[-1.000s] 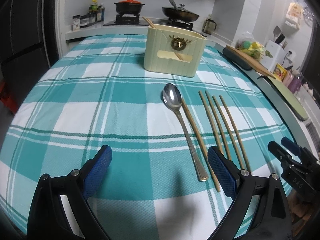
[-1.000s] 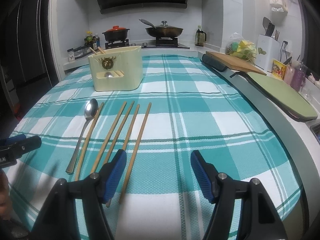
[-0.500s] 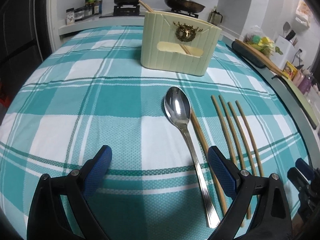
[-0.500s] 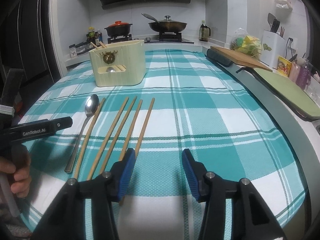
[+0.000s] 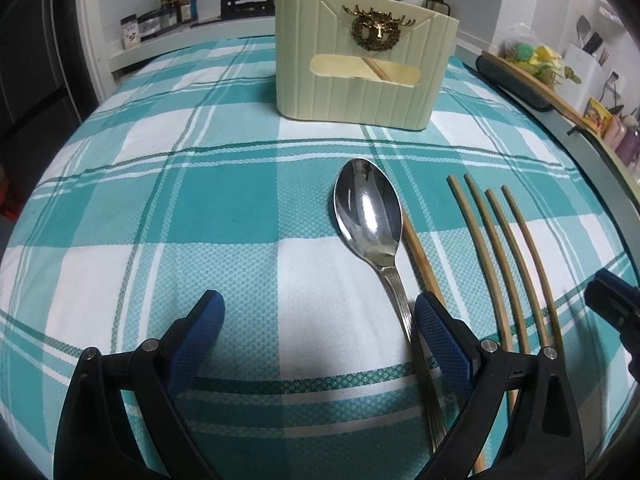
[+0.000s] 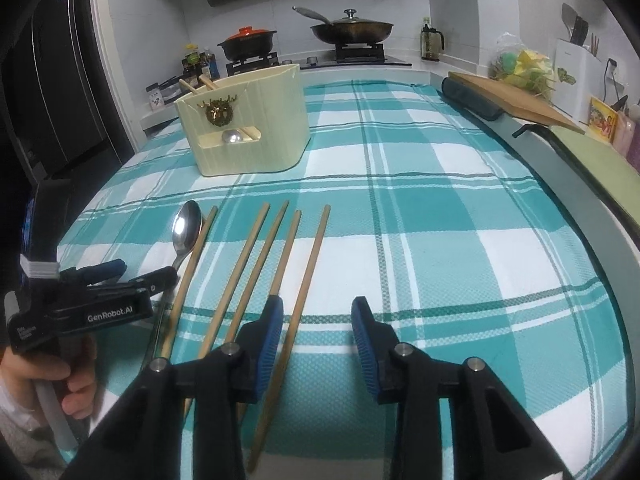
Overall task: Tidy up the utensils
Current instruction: 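Lower the left tool toward the steel spoon while the right tool approaches a chopstick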
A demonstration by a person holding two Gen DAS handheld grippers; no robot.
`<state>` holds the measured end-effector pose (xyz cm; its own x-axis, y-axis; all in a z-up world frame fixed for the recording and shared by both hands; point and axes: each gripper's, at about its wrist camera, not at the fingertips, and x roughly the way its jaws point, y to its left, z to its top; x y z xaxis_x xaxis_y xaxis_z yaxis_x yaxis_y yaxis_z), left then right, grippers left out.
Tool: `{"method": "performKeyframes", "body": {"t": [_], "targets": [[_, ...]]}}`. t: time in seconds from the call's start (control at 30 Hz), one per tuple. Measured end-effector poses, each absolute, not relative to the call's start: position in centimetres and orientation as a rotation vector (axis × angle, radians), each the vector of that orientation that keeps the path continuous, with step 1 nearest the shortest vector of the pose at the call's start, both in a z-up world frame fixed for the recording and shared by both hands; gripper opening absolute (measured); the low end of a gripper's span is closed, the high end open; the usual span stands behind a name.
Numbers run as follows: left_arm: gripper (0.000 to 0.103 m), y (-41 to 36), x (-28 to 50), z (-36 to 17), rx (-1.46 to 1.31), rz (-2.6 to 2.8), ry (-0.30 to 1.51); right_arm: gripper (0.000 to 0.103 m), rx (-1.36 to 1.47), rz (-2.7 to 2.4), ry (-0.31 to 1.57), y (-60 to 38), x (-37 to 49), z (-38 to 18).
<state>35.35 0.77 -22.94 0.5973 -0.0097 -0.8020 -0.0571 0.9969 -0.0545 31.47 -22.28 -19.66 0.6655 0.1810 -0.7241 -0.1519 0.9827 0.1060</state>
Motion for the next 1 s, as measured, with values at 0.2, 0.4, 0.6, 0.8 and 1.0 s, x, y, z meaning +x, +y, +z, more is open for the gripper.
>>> {"method": "performKeyframes", "body": {"t": [0.2,0.4,0.6,0.8,1.0], "targets": [[0.094,0.9,35.2,-22.9,-0.067,0.022,0.929,0.026,0.053,0.228,0.927,-21.1,35.4,-21.9],[0.093,1.8,34.9,-22.9,-0.065,0.037,0.932,0.015,-0.066,0.217,0.947,-19.6,35.9,-22.8],[0.092,2.8,34.3,-22.8,-0.046,0.035,0.942,0.014,-0.081,0.172,0.957,-21.0,34.9,-22.7],[0.092,3.0,34.2,-22.5,-0.029,-0.014,0.964,0.026,0.011,0.193,1.001,-22.7,35.2,-22.4],[0.092,2.0,35.2,-22.6,0.03,-0.078,0.983,0.029,0.03,0.208,1.055,-23.4,35.9,-22.3]]}}
